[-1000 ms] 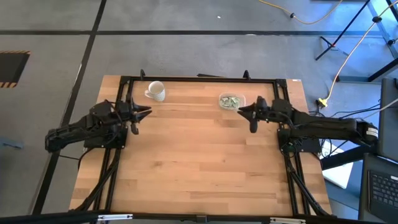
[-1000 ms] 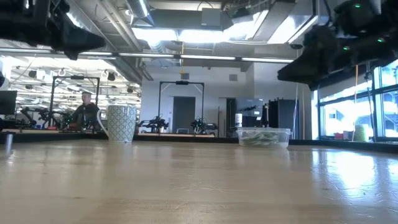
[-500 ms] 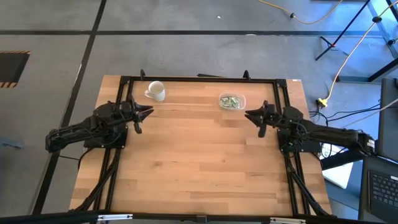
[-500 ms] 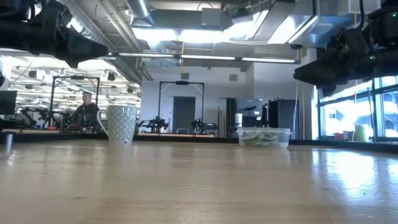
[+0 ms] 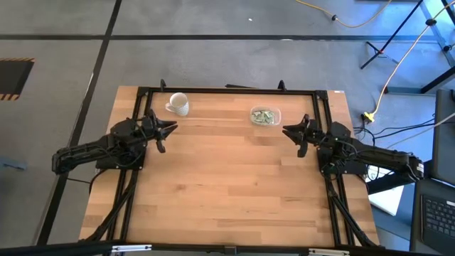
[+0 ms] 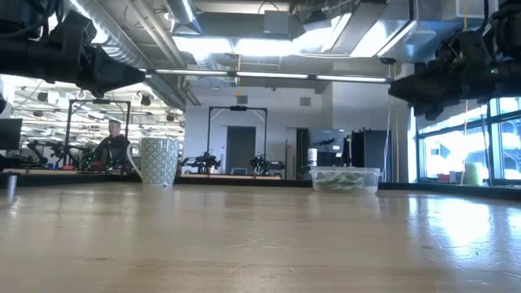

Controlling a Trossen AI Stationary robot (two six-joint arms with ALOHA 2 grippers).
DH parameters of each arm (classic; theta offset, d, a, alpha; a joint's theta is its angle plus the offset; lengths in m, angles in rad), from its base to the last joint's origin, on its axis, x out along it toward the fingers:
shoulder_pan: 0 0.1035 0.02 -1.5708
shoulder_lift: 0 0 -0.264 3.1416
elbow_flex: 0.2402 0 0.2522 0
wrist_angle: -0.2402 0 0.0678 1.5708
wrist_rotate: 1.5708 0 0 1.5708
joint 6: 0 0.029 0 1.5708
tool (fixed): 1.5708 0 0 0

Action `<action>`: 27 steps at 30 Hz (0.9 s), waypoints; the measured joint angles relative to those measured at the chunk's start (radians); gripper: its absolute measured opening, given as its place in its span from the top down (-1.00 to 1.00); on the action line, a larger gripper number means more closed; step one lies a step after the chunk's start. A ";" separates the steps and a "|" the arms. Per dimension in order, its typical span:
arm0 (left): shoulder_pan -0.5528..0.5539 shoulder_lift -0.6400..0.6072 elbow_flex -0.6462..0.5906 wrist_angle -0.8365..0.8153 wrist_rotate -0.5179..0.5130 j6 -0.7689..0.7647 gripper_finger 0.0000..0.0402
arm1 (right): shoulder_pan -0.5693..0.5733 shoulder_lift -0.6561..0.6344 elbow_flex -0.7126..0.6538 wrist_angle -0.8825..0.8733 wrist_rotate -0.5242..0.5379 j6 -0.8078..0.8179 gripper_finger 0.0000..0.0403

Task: Pick and place items into bin
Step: Return to Home Position

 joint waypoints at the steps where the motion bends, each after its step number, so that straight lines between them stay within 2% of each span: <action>1: 0.000 0.000 0.000 -0.008 0.000 0.000 0.67 | 0.000 -0.002 0.000 -0.008 0.000 -0.001 0.51; 11: 0.000 0.000 0.000 -0.026 0.000 -0.005 0.67 | 0.000 -0.002 0.000 -0.044 0.004 -0.031 0.51; 17: 0.000 0.000 0.000 -0.026 -0.044 0.024 0.67 | 0.000 -0.002 0.001 -0.047 0.148 -0.074 0.51; 23: 0.000 0.000 0.000 -0.026 -0.051 0.026 0.67 | 0.000 -0.009 0.001 -0.099 0.150 -0.085 0.51; 27: 0.000 0.000 0.000 -0.033 -0.051 0.027 0.67 | 0.000 -0.063 0.001 -0.142 0.151 -0.087 0.51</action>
